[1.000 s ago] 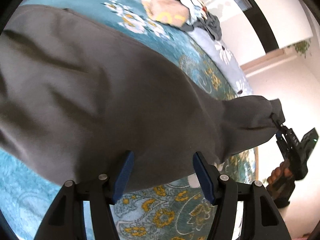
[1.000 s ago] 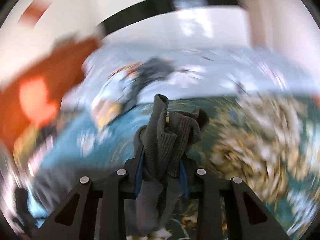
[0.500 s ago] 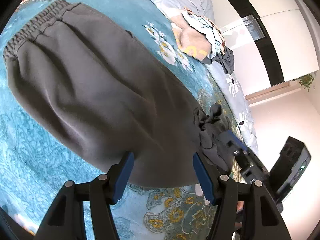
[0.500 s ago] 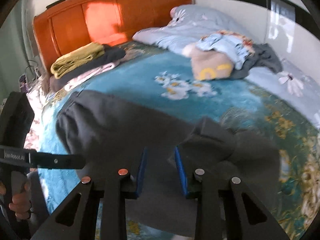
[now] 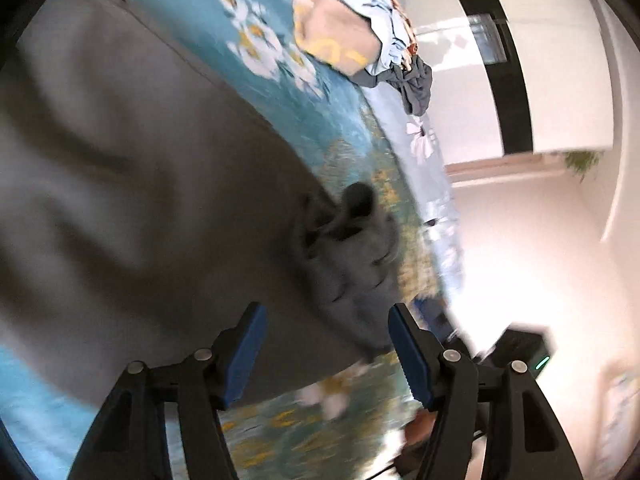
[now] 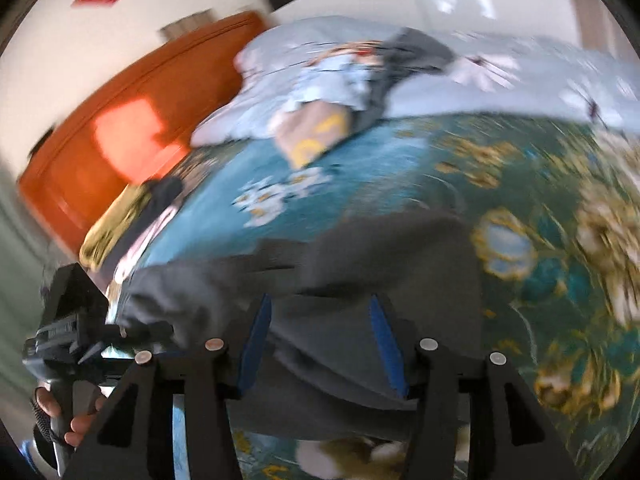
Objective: Fold clothes
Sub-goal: 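Fold the garment over with the left gripper toward the right gripper while the right gripper holds the leg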
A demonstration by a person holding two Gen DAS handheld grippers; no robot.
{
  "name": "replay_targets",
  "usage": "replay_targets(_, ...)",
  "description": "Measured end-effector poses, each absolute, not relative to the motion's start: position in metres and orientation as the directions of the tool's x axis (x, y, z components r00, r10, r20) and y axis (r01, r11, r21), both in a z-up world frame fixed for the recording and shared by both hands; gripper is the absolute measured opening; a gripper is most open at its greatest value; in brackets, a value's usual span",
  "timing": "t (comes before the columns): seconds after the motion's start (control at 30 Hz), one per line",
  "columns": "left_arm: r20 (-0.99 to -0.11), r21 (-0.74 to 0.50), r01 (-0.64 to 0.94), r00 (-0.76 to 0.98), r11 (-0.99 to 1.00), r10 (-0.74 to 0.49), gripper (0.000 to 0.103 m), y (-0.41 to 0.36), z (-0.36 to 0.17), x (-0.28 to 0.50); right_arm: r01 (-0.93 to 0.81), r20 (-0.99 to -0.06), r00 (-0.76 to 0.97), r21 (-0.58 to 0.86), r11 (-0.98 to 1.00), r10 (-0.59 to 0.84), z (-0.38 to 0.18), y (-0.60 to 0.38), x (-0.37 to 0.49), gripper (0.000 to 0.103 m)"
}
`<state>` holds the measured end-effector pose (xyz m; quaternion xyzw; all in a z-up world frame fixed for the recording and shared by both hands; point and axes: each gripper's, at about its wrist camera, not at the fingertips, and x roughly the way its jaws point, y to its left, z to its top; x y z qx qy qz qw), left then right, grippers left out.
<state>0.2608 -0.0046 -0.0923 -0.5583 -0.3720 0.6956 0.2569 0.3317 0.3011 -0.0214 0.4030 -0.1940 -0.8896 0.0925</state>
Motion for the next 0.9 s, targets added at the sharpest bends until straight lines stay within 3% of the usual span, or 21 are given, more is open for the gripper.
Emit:
replay_targets(0.3, -0.544, -0.839, 0.129, -0.209, -0.528, 0.813, 0.072, 0.044, -0.110, 0.220, -0.089, -0.702, -0.656, 0.437, -0.895, -0.277, -0.036, 0.340, 0.349, 0.054)
replay_targets(0.63, -0.624, -0.780, 0.088, -0.178, -0.619, 0.761, 0.070, 0.075, -0.118, 0.205, -0.094, -0.726, -0.630, 0.423, -0.901, -0.275, -0.042, 0.342, 0.345, 0.054)
replay_targets(0.8, -0.654, -0.744, 0.017, -0.221, -0.668, 0.723, 0.028, 0.079, -0.104, 0.212, -0.101, -0.733, -0.627, 0.413, -0.905, -0.264, -0.044, 0.345, 0.347, 0.054)
replay_targets(0.9, -0.647, -0.740, -0.036, -0.234, -0.671, 0.726, 0.020, 0.081, -0.090, 0.217, -0.112, -0.733, -0.629, 0.416, -0.903, -0.259, -0.044, 0.348, 0.348, 0.054)
